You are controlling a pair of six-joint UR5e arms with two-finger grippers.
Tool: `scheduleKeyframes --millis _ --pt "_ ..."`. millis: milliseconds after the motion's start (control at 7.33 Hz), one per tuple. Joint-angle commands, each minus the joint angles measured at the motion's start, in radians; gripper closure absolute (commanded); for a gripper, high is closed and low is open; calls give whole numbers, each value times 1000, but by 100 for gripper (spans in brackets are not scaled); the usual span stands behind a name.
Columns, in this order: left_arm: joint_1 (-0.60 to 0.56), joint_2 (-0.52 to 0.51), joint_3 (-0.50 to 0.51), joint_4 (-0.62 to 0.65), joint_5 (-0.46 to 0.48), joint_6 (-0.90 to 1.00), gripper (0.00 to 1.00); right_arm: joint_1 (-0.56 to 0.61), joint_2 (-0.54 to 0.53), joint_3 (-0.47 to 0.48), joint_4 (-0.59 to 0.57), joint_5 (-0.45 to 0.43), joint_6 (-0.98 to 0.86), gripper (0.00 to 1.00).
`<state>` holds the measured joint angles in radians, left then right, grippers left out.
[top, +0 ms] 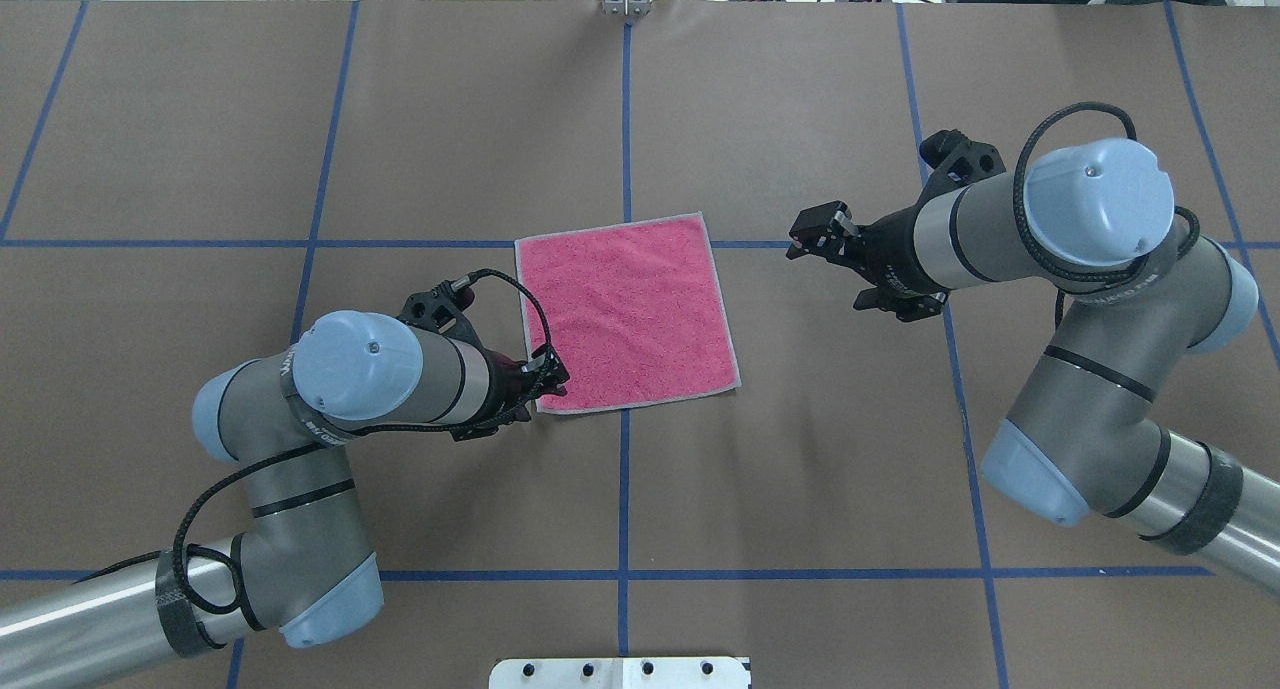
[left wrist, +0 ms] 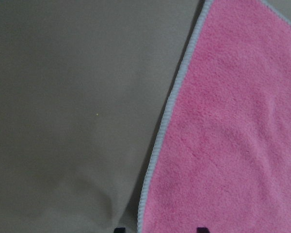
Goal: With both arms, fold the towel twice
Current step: 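Grasp the towel corner with the left gripper while the right reaches another corner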
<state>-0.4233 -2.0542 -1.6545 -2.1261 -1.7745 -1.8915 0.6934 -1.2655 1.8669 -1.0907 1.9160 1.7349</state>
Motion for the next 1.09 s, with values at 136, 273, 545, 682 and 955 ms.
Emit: scheduleKeyframes --millis 136,273,545,682,955 --pt "9 -1 7 0 1 0 72 0 0 0 0 0 0 2" --pt "11 0 7 0 1 2 72 -2 0 0 0 0 0 2" --pt "9 0 7 0 1 2 73 -2 0 0 0 0 0 2" --pt "9 0 7 0 1 2 77 -2 0 0 0 0 0 2" --pt "9 0 7 0 1 2 95 -3 0 0 0 0 0 2"
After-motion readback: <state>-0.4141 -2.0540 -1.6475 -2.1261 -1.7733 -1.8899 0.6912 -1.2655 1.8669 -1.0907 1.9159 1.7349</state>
